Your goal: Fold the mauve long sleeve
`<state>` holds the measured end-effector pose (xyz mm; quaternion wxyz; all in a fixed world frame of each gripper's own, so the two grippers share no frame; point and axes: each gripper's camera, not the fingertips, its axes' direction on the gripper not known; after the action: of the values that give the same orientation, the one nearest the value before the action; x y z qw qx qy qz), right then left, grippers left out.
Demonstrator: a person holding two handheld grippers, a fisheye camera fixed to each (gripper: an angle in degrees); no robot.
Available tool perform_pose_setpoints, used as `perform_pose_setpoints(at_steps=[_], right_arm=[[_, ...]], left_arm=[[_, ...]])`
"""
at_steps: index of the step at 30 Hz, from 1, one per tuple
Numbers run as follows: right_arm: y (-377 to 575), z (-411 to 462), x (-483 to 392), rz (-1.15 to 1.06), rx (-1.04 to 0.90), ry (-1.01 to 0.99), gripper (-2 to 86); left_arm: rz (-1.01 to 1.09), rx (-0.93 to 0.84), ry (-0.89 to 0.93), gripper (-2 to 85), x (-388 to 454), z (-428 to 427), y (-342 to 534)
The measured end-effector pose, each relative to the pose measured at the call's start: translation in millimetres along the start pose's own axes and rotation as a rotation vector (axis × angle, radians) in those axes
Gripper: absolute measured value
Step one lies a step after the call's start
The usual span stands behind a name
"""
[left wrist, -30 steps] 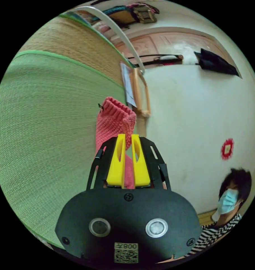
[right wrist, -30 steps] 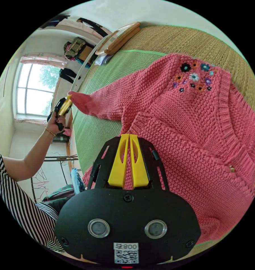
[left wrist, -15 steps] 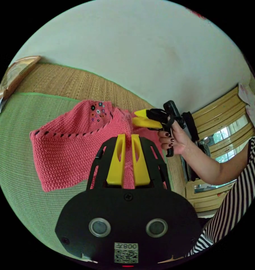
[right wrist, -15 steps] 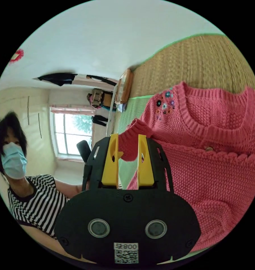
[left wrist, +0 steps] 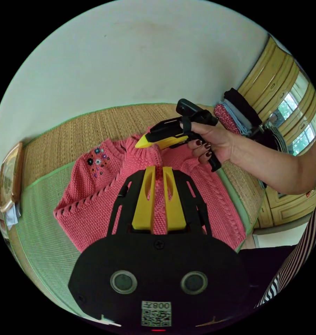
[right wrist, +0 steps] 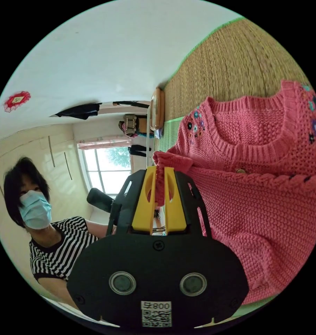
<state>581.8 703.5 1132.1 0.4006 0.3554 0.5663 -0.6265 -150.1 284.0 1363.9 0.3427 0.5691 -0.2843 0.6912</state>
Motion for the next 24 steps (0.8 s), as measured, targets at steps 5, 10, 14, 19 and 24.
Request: perform_pose_setpoints(at_steps=[5, 10, 14, 19, 24], right_arm=[[53.3, -87.0, 0.0, -0.051, 0.127, 0.038, 3.2], [119.0, -146.0, 28.3, 0.052, 0.206, 0.151, 3.0], [165.5, -172.5, 56.6, 0.120, 0.260, 0.124, 2.9], [196.2, -194.4, 71.0, 0.139, 0.285, 0.132, 2.8], [216.0, -215.3, 85.9, 0.163, 0.313, 0.140, 2.7]], left_arm=[[0.138, 0.017, 0.081, 2.6, 56.7, 34.9, -56.5], [0.247, -0.066, 0.183, 2.6, 106.8, 88.8, -95.6], [0.298, -0.133, 0.237, 2.7, 135.8, 124.1, -121.2], [0.323, -0.169, 0.290, 2.8, 154.5, 152.7, -149.6], [0.323, -0.225, 0.326, 3.2, 170.8, 192.7, -179.8]])
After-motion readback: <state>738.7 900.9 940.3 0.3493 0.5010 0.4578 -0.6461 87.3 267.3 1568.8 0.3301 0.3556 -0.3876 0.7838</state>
